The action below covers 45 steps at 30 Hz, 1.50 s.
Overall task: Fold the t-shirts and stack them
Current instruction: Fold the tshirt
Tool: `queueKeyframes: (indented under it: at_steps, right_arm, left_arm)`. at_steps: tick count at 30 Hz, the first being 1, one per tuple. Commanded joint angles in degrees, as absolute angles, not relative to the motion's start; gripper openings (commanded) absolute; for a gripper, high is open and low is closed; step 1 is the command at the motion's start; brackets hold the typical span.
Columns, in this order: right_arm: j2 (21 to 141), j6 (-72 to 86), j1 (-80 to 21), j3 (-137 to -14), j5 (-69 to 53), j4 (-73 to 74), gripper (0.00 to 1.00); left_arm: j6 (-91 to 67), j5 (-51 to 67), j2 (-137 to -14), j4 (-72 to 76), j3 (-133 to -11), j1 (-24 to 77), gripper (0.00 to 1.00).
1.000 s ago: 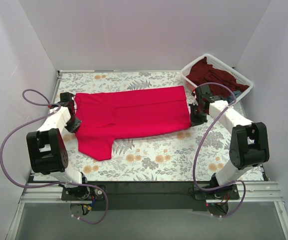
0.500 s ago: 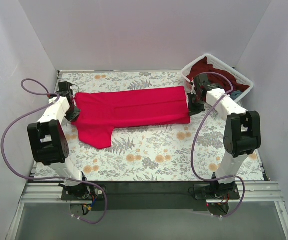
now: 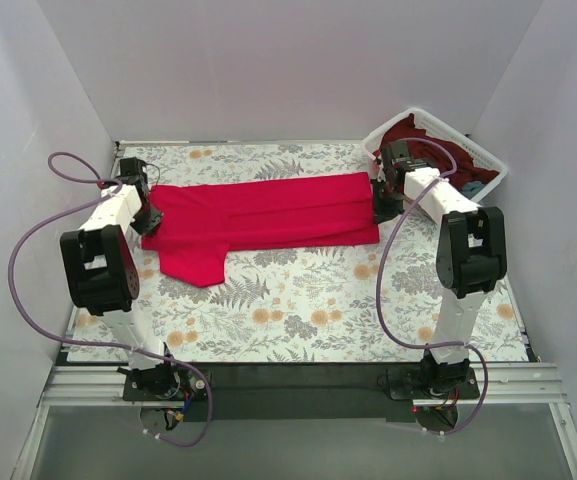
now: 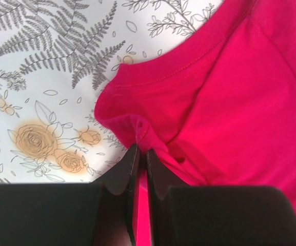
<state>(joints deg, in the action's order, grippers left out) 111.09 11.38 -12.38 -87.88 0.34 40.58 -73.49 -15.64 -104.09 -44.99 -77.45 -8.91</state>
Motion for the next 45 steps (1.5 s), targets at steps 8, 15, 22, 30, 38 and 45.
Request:
queueKeyframes:
  at_steps: [8, 15, 22, 30, 38, 45]
  right_arm:
    - [114.5, 10.9, -11.5, -93.5, 3.1, 40.6, 0.01]
    - [117.1, 10.7, -11.3, -94.3, 3.3, 39.5, 0.01]
    - [118.6, 12.0, -11.4, -94.9, 2.8, 37.5, 0.01]
    - [119.4, 13.3, -11.4, -92.6, 3.8, 35.1, 0.01]
    - [119.3, 13.7, -11.3, -90.2, 4.3, 34.0, 0.02]
    - [118.6, 13.8, -11.3, -90.4, 4.2, 33.7, 0.04]
  left_arm:
    - [-74.4, -14.8, -106.7, -43.2, -82.5, -9.7, 0.0]
    - [-75.0, -14.2, -109.1, -43.1, -83.1, -9.8, 0.0]
    - [-75.8, -14.0, -109.5, -41.2, -81.5, -10.3, 0.0]
    - [-76.9, -12.1, -111.4, -39.6, -81.7, -10.3, 0.0]
    - [-77.0, -12.8, -111.9, -38.9, -81.2, -10.4, 0.02]
    - [-76.0, -12.0, -109.8, -36.6, -79.8, -10.3, 0.06]
